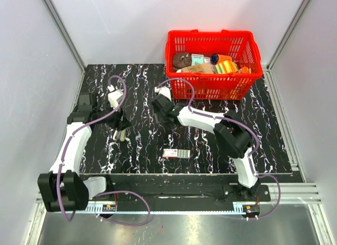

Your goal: Unload the staples from the stapler

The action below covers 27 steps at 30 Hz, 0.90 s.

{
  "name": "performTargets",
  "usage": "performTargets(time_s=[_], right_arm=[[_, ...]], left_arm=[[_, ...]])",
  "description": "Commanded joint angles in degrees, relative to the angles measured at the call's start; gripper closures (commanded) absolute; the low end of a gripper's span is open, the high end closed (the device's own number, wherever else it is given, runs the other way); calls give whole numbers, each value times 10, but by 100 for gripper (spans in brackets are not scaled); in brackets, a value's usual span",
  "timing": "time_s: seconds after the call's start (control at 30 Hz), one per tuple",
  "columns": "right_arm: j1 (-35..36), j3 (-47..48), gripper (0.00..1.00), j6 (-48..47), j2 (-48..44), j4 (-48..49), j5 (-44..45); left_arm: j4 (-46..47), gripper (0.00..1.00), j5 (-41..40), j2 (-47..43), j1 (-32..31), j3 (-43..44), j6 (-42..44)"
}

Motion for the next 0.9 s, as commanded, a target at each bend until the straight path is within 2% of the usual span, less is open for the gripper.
performTargets(time_s=[0.0, 0.1, 0.3, 0.6, 0.77, 0.87], right_arm=[[57, -36, 38, 18, -80, 60, 36], [75, -29, 38, 20, -67, 53, 31], [89, -10, 36, 19, -23, 46, 17], [90, 29, 40, 7, 40, 40, -6], [90, 44, 44, 0, 59, 36, -16], [90, 44, 51, 2, 61, 36, -23]], left_arm=[[-7, 40, -15, -54, 28, -29, 30], [39, 37, -33, -79, 45, -61, 8], [52, 33, -45, -79, 77, -84, 15], [85, 26, -38, -66, 122, -97, 4], [93, 23, -36, -56, 135, -106, 2], [96, 22, -36, -56, 140, -112, 3]])
